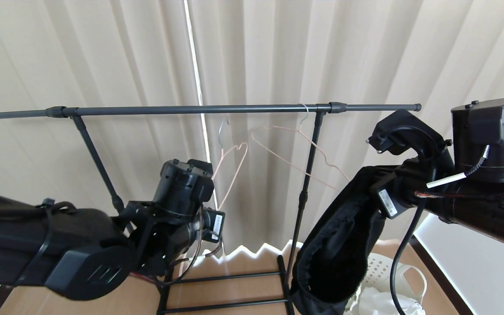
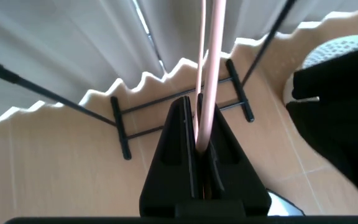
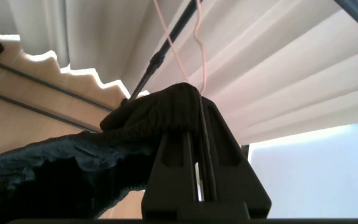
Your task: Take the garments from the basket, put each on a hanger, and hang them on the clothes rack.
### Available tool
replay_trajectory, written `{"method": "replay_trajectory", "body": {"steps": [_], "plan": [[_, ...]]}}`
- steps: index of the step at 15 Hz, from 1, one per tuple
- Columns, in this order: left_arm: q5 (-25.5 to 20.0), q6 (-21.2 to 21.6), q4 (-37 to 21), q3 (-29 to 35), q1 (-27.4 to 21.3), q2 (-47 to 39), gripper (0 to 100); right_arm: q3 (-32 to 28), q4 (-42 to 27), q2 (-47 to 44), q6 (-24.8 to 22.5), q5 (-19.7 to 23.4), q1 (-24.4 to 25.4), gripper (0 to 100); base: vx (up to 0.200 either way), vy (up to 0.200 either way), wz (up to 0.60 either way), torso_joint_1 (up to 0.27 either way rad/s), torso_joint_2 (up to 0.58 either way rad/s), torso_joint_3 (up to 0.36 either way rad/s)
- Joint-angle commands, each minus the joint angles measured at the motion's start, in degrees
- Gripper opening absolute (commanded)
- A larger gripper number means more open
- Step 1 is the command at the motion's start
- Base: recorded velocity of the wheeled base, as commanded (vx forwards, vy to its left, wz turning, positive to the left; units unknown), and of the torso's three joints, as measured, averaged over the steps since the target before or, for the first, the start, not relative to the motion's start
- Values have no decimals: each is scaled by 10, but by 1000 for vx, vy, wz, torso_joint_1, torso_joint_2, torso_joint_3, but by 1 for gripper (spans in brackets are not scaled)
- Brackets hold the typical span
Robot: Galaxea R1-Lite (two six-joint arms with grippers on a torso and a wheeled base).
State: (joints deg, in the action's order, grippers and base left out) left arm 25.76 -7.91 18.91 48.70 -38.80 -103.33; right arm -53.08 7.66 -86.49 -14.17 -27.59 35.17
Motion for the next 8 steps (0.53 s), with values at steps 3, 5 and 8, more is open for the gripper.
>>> {"method": "replay_trajectory", "body": {"steps": [3,5,8], "plan": [[-125,50,184,-194,38,91,0,-7,3,-14,0,-5,-12,0,0,0,0,0,0,0],[-161,63,206,-227,56,109,0,-8,3,-14,0,-7,-13,0,0,0,0,0,0,0],[-323,120,254,-317,102,170,0,-19,3,-25,1,-26,-29,0,0,0,0,0,0,0]]}}
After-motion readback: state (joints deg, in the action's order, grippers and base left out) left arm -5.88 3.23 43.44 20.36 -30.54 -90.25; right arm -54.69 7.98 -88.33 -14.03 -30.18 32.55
